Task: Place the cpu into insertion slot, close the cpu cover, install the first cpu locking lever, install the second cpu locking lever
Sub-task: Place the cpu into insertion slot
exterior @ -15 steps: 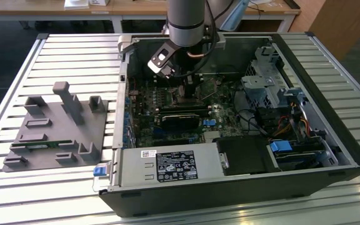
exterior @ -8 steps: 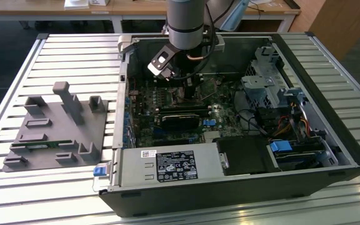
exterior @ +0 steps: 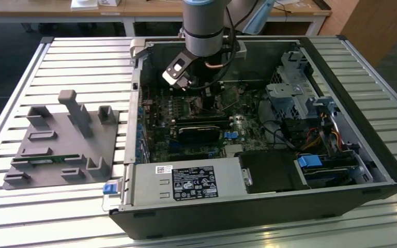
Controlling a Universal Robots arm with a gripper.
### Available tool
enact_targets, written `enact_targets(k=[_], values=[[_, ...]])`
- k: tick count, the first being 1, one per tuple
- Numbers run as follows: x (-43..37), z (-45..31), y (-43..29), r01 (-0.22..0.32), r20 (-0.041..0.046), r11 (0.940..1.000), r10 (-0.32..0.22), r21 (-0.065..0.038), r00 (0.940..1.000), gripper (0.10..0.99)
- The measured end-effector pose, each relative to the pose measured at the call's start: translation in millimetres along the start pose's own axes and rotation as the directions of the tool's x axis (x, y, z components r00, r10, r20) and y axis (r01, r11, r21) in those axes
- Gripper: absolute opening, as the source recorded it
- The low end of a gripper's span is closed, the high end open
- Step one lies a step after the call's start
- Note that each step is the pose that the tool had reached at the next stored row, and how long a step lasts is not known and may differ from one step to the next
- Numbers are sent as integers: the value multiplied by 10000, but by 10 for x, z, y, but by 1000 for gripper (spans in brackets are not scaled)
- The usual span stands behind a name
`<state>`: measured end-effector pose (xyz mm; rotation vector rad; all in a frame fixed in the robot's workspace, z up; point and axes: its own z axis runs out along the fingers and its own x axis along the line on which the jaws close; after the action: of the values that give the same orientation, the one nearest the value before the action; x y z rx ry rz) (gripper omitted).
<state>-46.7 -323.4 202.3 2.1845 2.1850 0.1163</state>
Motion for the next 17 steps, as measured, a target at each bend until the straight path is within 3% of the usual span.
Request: enact_targets(k=[10,17], values=[[19,84,-7,25,0,10000,-25,22,10000,541],[19,93,-8,25,-1,10000,-25,22,10000,541]])
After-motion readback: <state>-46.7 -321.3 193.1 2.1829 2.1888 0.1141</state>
